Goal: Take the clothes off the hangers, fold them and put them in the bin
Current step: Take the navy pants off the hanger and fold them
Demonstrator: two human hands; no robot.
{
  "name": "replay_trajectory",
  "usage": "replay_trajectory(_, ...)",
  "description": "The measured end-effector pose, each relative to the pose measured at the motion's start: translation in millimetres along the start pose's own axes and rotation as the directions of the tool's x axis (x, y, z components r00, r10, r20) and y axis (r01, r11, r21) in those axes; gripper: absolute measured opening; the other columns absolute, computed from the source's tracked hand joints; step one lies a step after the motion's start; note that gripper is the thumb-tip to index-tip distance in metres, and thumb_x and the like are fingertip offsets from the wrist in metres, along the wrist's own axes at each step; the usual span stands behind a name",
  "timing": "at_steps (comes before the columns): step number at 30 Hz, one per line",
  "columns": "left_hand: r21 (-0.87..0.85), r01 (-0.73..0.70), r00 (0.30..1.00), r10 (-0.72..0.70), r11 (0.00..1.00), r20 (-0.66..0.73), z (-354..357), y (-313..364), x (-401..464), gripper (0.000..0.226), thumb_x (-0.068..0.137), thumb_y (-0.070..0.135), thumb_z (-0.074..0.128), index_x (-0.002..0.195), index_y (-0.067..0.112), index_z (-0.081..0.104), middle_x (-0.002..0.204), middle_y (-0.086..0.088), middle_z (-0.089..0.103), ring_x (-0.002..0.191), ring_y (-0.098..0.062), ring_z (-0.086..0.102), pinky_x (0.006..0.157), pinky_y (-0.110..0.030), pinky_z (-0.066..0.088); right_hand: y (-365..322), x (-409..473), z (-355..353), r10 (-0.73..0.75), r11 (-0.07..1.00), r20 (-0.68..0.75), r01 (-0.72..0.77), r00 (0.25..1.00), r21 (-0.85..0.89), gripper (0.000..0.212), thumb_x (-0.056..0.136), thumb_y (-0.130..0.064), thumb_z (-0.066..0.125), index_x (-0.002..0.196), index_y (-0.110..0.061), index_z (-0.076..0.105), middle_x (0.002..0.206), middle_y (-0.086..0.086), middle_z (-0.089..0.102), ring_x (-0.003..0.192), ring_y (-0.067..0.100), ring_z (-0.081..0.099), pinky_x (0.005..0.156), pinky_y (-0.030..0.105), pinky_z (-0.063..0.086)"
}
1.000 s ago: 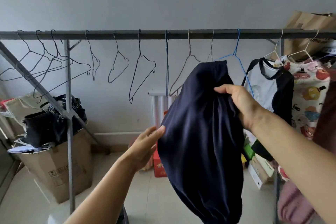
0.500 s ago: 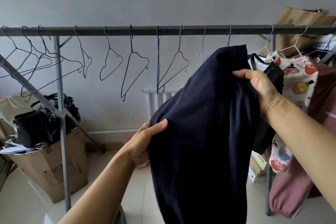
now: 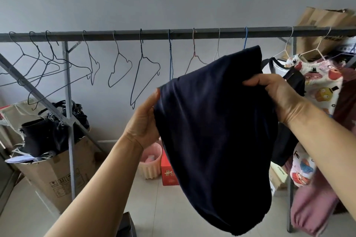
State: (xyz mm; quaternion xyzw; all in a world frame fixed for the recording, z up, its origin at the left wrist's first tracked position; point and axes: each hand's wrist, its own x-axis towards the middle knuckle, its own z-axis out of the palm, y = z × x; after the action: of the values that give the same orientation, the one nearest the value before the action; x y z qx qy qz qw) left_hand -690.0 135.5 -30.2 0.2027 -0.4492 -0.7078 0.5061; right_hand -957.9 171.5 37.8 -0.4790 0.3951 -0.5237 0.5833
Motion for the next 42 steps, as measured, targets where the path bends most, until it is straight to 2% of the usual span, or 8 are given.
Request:
replay_trajectory(5, 0.057, -0.261, 0.963, 0.264, 0.964, -0.051, -4.6, -0.3, -3.0, 0.042, 0.079, 0.023, 0.075, 0.119, 0.014, 0.066, 0.119, -0.011, 0.067, 0.113, -0.024, 0.063, 0.094, -0.038, 0.053, -5.4, 0.9, 4.0, -0.025, 0.999, 0.002, 0.025, 1.0, 0.039, 0.036, 0.081, -0.011, 0.048, 0.06, -0.006, 0.077, 0.068, 0.009, 0.073, 0.056, 0.018, 0.07, 0.054, 0.026, 0.059)
replay_trajectory(11, 0.053, 0.143, 0.985, -0.136, 0.988, -0.108, 0.1, -37.0, -26.7, 0.085, 0.021, 0.062, 0.093, 0.092, 0.018, 0.08, 0.105, -0.009, 0.076, 0.088, -0.017, 0.074, 0.065, -0.027, 0.059, -0.9, 11.3, 12.9, -0.017, 0.986, -0.016, 0.019, 1.0, 0.164, 0.026, 0.069, -0.015, 0.056, 0.08, -0.003, 0.075, 0.077, 0.011, 0.074, 0.064, 0.022, 0.071, 0.064, 0.031, 0.061)
replay_trajectory(15, 0.247, 0.183, 0.974, -0.14, 0.952, -0.181, -3.8, -34.5, -33.6, 0.054, 0.065, 0.025, 0.079, 0.112, 0.002, 0.068, 0.099, -0.015, 0.075, 0.084, -0.022, 0.074, 0.072, -0.031, 0.06, 10.8, 15.5, 4.5, 0.028, 0.991, -0.033, -0.023, 0.999, 0.128, 0.032, 0.067, -0.018, 0.058, 0.093, -0.003, 0.07, 0.081, 0.011, 0.074, 0.069, 0.022, 0.072, 0.067, 0.031, 0.061)
replay_trajectory(19, 0.237, 0.134, 0.967, -0.074, 0.962, -0.245, -4.6, -20.0, -31.0, 0.04, 0.075, 0.023, 0.079, 0.107, 0.002, 0.071, 0.105, -0.019, 0.074, 0.09, -0.028, 0.073, 0.08, -0.036, 0.061, 17.2, 18.9, -9.0, 0.088, 0.995, -0.077, -0.084, 0.993, 0.05, 0.033, 0.087, -0.035, 0.057, 0.094, -0.007, 0.074, 0.087, 0.009, 0.076, 0.076, 0.02, 0.074, 0.067, 0.031, 0.061)
replay_trajectory(22, 0.246, 0.139, 0.955, -0.064, 0.959, -0.289, 1.5, -16.9, -29.6, 0.042, 0.076, 0.03, 0.071, 0.107, 0.001, 0.071, 0.103, -0.018, 0.074, 0.092, -0.029, 0.073, 0.08, -0.038, 0.061, 45.8, 13.7, -16.4, 0.207, 0.978, -0.003, -0.207, 0.978, -0.022, 0.064, 0.065, -0.064, 0.071, 0.101, -0.011, 0.078, 0.108, 0.011, 0.074, 0.099, 0.025, 0.071, 0.084, 0.039, 0.059)
replay_trajectory(27, 0.327, 0.174, 0.914, -0.029, 0.929, -0.405, -1.9, -12.8, -27.6, 0.029, 0.087, 0.025, 0.07, 0.096, -0.002, 0.071, 0.093, -0.019, 0.075, 0.084, -0.029, 0.074, 0.072, -0.036, 0.06, 88.6, 18.7, -7.6, 0.21, 0.91, -0.239, -0.279, 0.948, -0.306, 0.021, 0.077, 0.009, 0.065, 0.098, 0.006, 0.064, 0.081, 0.021, 0.067, 0.073, 0.032, 0.065, 0.073, 0.038, 0.053)
replay_trajectory(37, 0.509, 0.285, 0.846, 0.036, 0.812, -0.531, -27.0, -16.9, -20.7, 0.018, 0.093, 0.024, 0.067, 0.099, 0.008, 0.07, 0.09, -0.012, 0.076, 0.089, -0.03, 0.073, 0.085, -0.044, 0.059, 125.1, 19.6, 6.6, 0.104, 0.966, -0.382, -0.185, 0.918, -0.18, 0.06, 0.082, -0.003, 0.071, 0.138, -0.012, 0.049, 0.123, 0.015, 0.061, 0.111, 0.032, 0.061, 0.094, 0.039, 0.05)
replay_trajectory(42, 0.397, 0.193, 0.855, 0.045, 0.897, -0.516, -26.8, 8.1, -11.4, 0.018, 0.093, 0.021, 0.066, 0.098, 0.004, 0.069, 0.085, -0.011, 0.076, 0.081, -0.023, 0.073, 0.073, -0.035, 0.059, 85.8, 36.3, 14.4, 0.021, 0.996, -0.404, -0.053, 0.914, -0.069, 0.052, 0.085, 0.0, 0.066, 0.135, -0.008, 0.053, 0.113, 0.016, 0.064, 0.097, 0.028, 0.063, 0.077, 0.034, 0.052)
